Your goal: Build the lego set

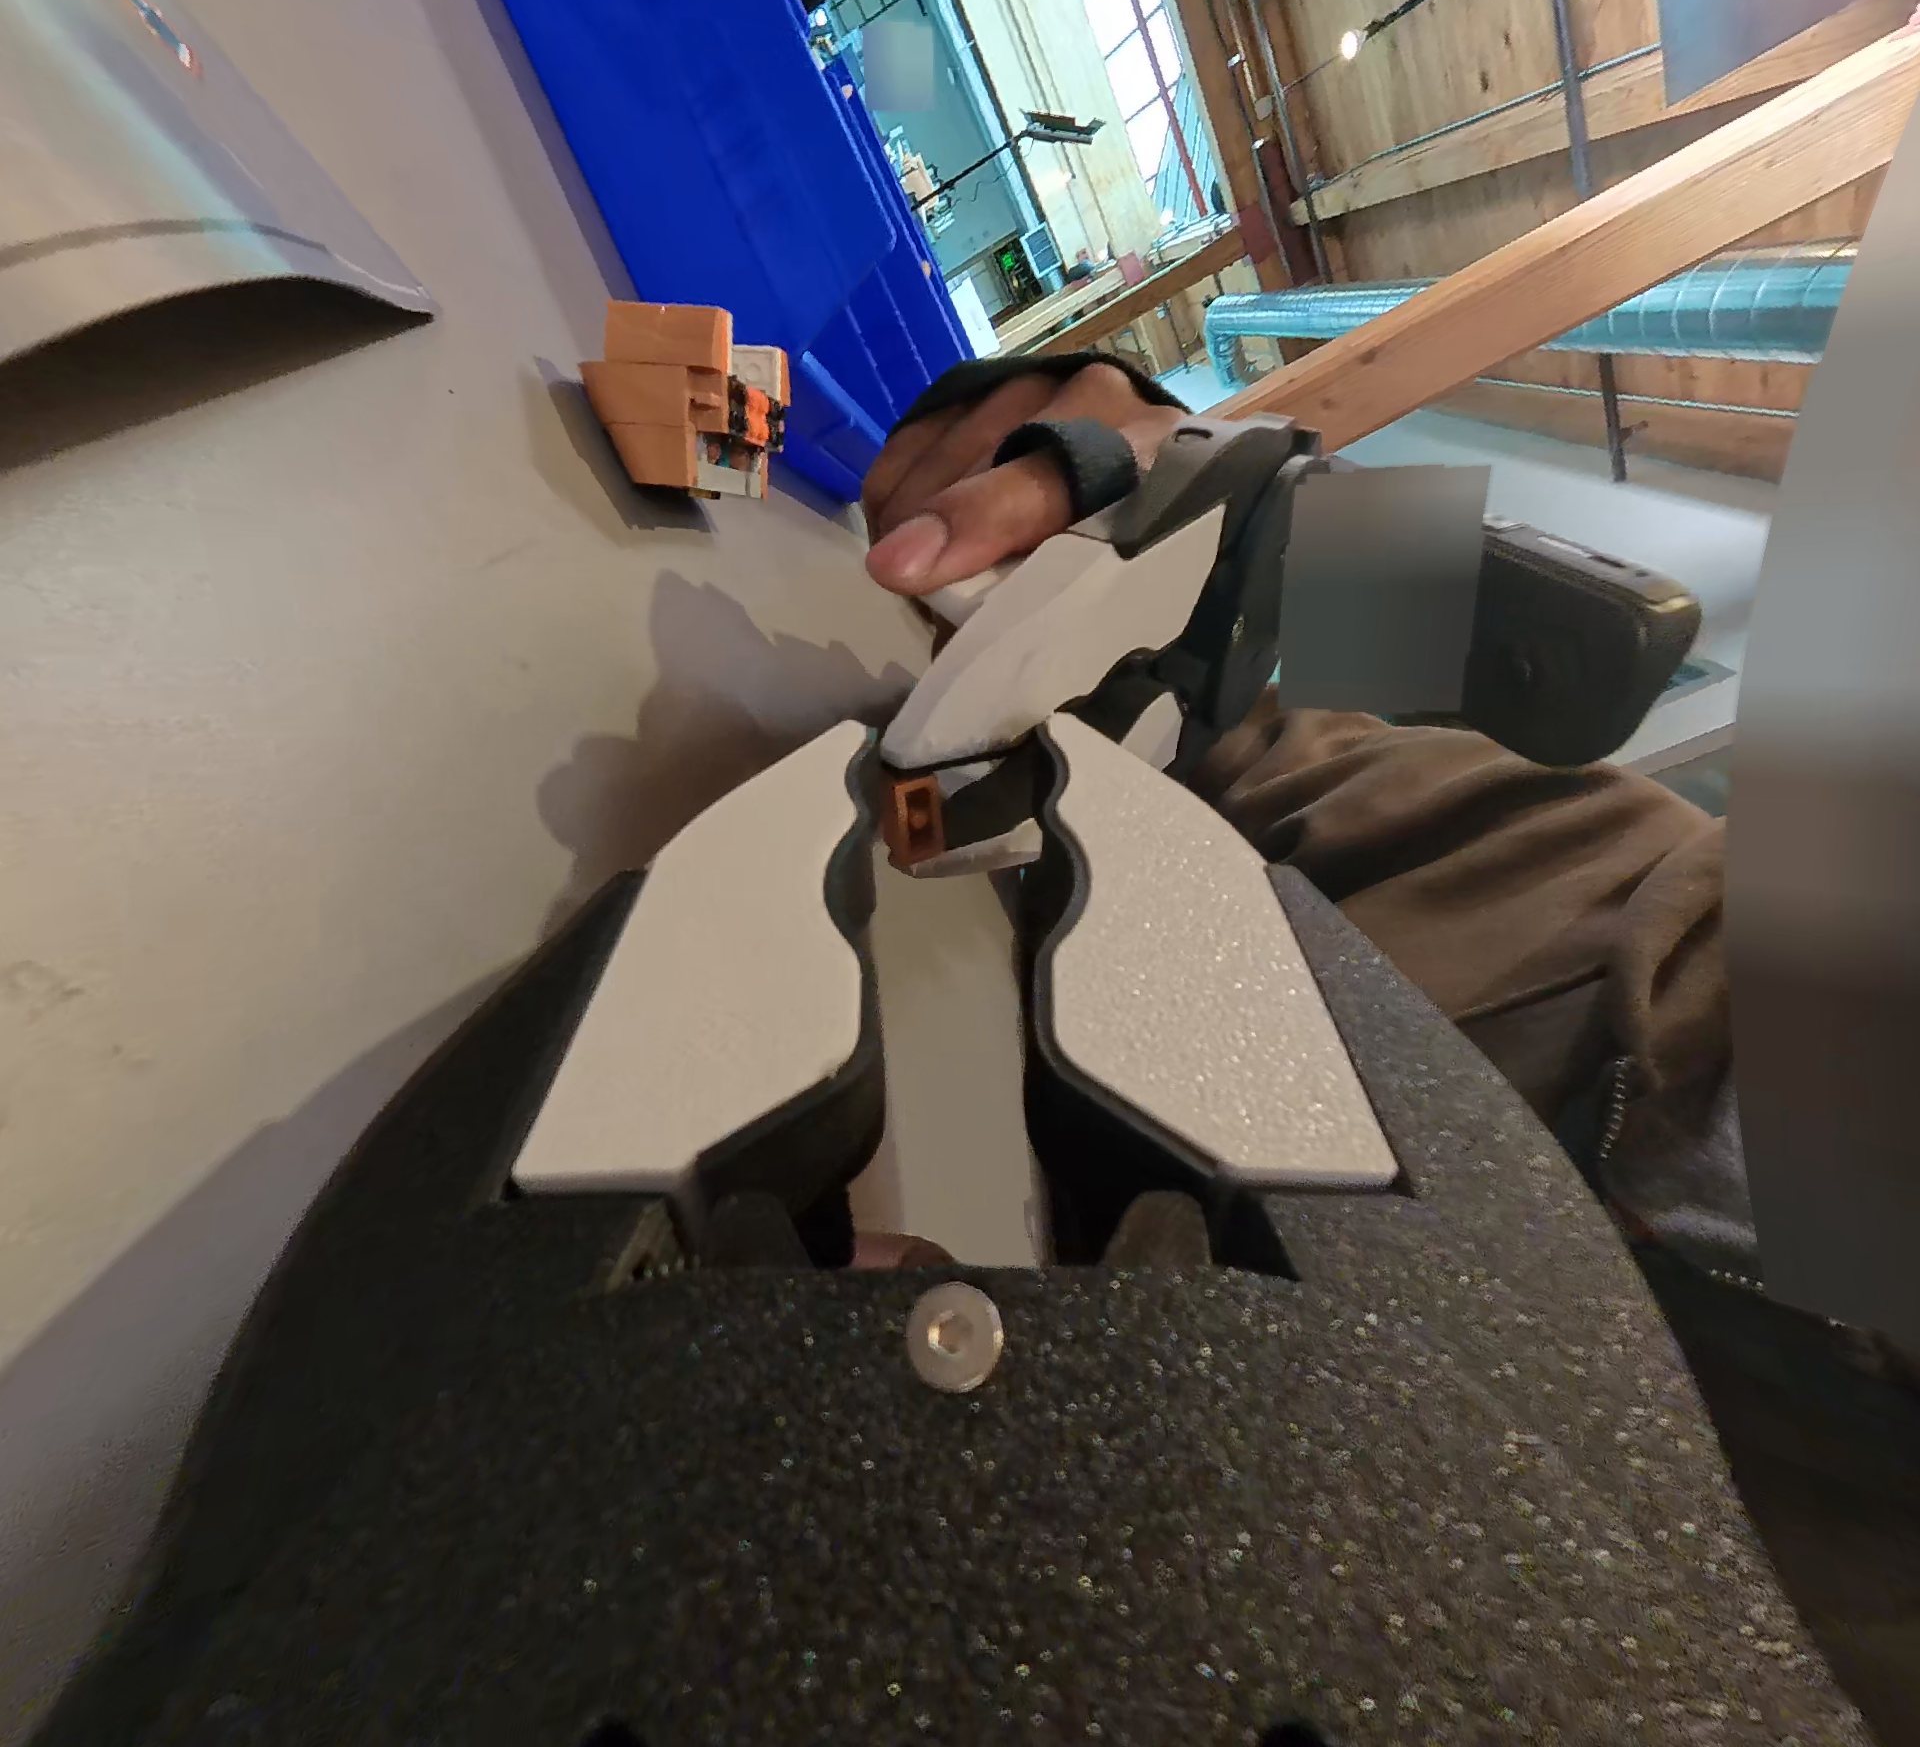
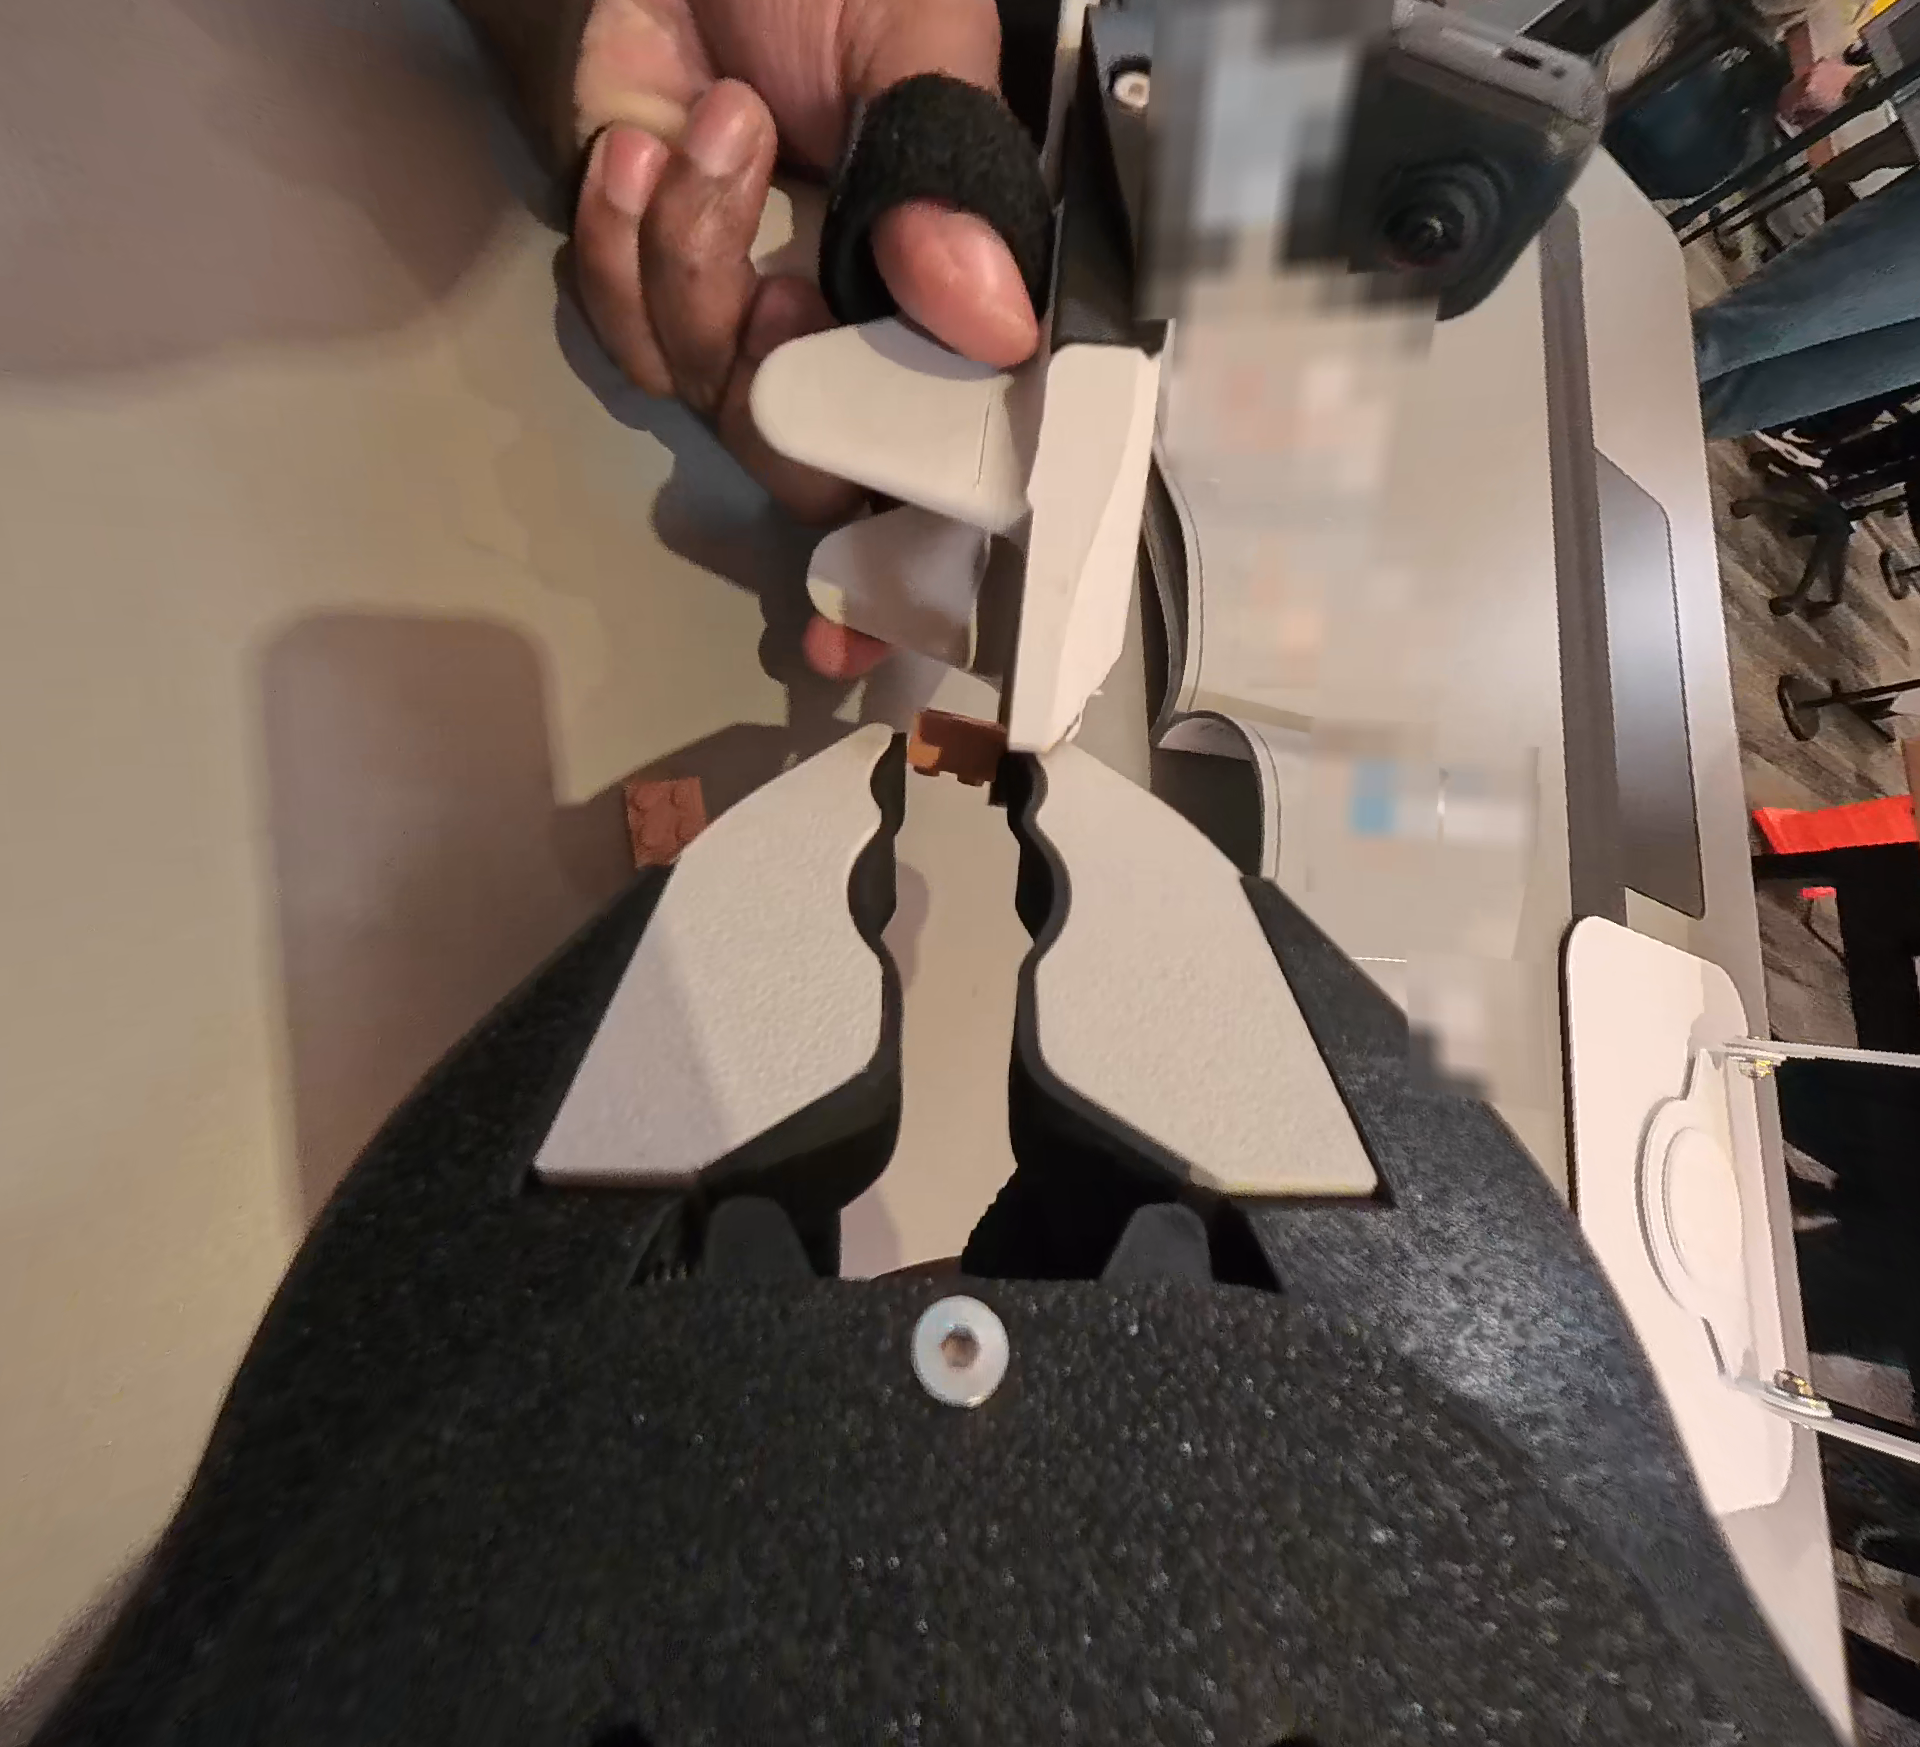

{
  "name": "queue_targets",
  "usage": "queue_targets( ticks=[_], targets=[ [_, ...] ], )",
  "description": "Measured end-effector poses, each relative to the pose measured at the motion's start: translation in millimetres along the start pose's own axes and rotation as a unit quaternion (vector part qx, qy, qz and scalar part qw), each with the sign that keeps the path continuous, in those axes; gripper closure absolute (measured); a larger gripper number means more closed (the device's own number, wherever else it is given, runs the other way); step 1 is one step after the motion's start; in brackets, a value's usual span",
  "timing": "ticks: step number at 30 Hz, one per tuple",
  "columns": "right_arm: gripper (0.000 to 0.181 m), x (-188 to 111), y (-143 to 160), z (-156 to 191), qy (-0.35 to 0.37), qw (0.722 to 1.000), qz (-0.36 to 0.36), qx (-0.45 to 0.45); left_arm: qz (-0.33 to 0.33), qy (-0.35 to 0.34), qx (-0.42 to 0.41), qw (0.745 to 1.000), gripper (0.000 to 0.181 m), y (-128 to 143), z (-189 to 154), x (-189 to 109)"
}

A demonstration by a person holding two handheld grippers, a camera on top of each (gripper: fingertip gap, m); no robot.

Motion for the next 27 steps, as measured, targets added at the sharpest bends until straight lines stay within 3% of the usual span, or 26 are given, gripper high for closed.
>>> queue_targets(
  ticks=[7, 13, 16, 18, 23, 27],
  targets=[
    [0.158, -8.6, -15.4, -6.3, 0.011, 0.997, -0.071, 0.034, -0.048, 0.055, -0.011, 0.997, 0.160, -13.1, -11.9, -4.4],
    [0.157, -11.5, -19.0, -9.0, 0.023, 0.995, -0.088, 0.040, -0.068, 0.074, -0.009, 0.995, 0.163, -17.5, -16.3, -5.0],
    [0.154, -10.7, -11.4, -9.1, 0.033, 0.997, -0.063, 0.034, -0.065, 0.039, 0.012, 0.997, 0.164, -17.3, -9.1, -4.1],
    [0.152, -13.9, -4.2, -9.3, 0.043, 0.997, -0.047, 0.034, -0.069, 0.006, 0.029, 0.997, 0.175, -19.8, -2.2, -7.1],
    [0.152, -34.1, 18.8, -7.3, 0.050, 0.996, -0.015, 0.070, -0.071, -0.074, 0.060, 0.993, 0.170, -29.4, 16.3, -24.7],
    [0.152, -46.0, 36.8, 1.8, 0.050, 0.994, 0.006, 0.096, 0.015, -0.146, 0.128, 0.981, 0.161, -13.6, 29.0, -19.7]
  ],
)
Point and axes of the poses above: each gripper's, where its closed fingertips meet, x out along the fingers, y out of its underside, z = x × y across the jaws, the point moved 1 cm from there along -x, back along the fingers, and after that the axes turned 8 degrees about x, right-handed, at the moved point
